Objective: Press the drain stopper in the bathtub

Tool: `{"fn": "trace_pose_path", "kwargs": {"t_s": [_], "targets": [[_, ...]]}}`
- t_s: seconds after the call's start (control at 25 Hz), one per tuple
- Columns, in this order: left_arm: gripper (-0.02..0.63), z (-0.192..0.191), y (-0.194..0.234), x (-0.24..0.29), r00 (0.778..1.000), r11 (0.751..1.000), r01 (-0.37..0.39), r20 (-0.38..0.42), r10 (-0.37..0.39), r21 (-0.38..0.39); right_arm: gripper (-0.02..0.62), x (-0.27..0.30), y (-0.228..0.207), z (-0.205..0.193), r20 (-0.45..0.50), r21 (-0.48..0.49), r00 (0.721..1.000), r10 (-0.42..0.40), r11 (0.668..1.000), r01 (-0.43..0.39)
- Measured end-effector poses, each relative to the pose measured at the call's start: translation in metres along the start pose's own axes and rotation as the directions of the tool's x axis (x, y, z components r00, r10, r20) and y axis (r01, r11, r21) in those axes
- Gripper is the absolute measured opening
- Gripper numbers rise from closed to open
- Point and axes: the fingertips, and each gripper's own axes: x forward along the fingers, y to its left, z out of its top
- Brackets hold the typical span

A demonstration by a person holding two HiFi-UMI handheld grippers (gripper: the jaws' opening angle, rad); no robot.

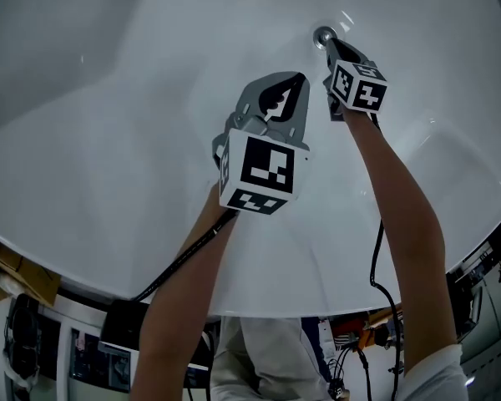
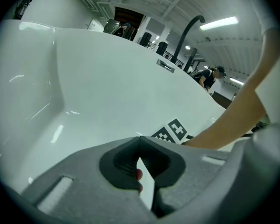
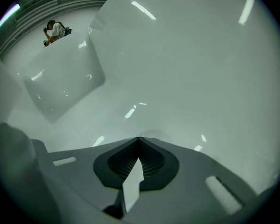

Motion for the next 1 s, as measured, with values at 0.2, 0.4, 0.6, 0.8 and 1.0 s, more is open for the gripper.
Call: {"fn": "trace_pose_path", "kwargs": {"t_s": [0.2,0.4,0.6,0.8,1.0], "targets": [[0.003,-0.011,0.01,0.025,1.0,1.0,-0.002,-0.022,0.002,-0.024,0.002,0.018,-0.009,-0.016,-0.036,0.021,0.999,-0.02,1.0,0.021],[0.005,-0.032,0.019,0.043,0.998,0.998,-0.021,-0.057,0.018,-0.057,0.003,0.038,-0.017,-0.027,-0.07,0.016,0.997,-0.017,1.0,0.018],[0.005,-0.038,0.022,0.055,0.997,0.995,-0.031,-0.068,0.024,-0.094,0.003,0.052,-0.029,-0.03,-0.101,0.004,0.994,-0.048,0.999,0.048],[0.005,-0.044,0.016,0.061,0.997,0.996,-0.021,-0.082,0.013,-0.09,0.003,0.06,-0.031,-0.036,-0.149,-0.022,0.988,-0.052,0.999,0.049],[0.005,-0.058,0.013,0.057,0.994,0.995,-0.029,-0.104,0.02,-0.09,0.002,0.062,-0.029,-0.039,-0.213,-0.099,0.973,-0.094,0.992,0.074]]}}
